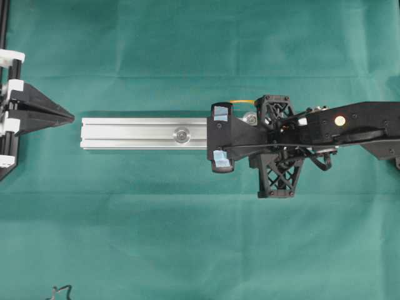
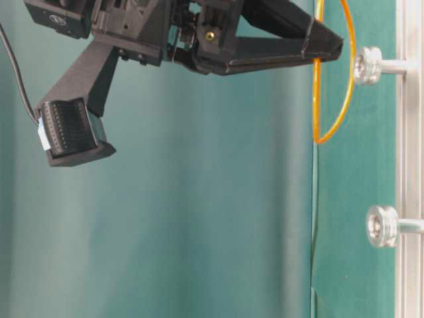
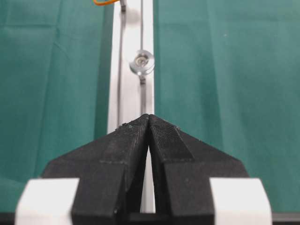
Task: Hook the rubber onto the shaft.
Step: 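Move the held band over the right metal peg with the right gripper, then rotate the right gripper and stretch the band toward the left peg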
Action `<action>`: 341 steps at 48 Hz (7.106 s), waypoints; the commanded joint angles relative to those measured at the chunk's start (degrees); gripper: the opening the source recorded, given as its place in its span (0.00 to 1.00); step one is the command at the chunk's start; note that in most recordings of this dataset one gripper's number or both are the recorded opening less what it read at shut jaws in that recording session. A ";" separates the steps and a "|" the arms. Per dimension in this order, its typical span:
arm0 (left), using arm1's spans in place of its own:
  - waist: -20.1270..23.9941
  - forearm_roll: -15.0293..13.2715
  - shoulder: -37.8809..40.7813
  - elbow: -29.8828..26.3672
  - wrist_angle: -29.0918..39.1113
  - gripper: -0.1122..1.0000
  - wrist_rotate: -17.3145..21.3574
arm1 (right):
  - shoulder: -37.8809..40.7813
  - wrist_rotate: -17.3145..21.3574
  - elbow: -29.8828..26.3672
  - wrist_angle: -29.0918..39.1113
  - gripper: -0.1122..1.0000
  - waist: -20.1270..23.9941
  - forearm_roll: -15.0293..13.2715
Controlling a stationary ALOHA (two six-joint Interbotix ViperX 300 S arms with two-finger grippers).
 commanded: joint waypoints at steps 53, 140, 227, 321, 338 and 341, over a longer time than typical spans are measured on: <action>-1.23 0.09 0.35 -1.93 -0.26 0.10 -0.18 | 0.97 0.79 -3.96 -0.62 0.15 5.54 0.26; -1.23 0.09 0.35 -1.93 -0.26 0.10 -0.18 | 6.68 18.46 -12.22 -0.44 0.15 6.59 0.09; -1.23 0.09 0.44 -1.93 -0.26 0.10 -0.18 | 9.32 57.13 -16.26 5.19 0.15 3.34 0.97; -1.23 0.09 0.44 -1.85 -0.26 0.10 -0.18 | 18.81 54.84 -24.43 -5.54 0.15 -3.52 -0.35; -1.23 0.09 0.35 -1.93 -0.35 0.10 -0.18 | 19.60 54.84 -24.43 -7.12 0.15 -4.04 -2.72; -1.23 0.09 0.44 -1.85 -0.35 0.10 -0.18 | 19.69 54.84 -24.43 -7.12 0.15 -4.13 -3.25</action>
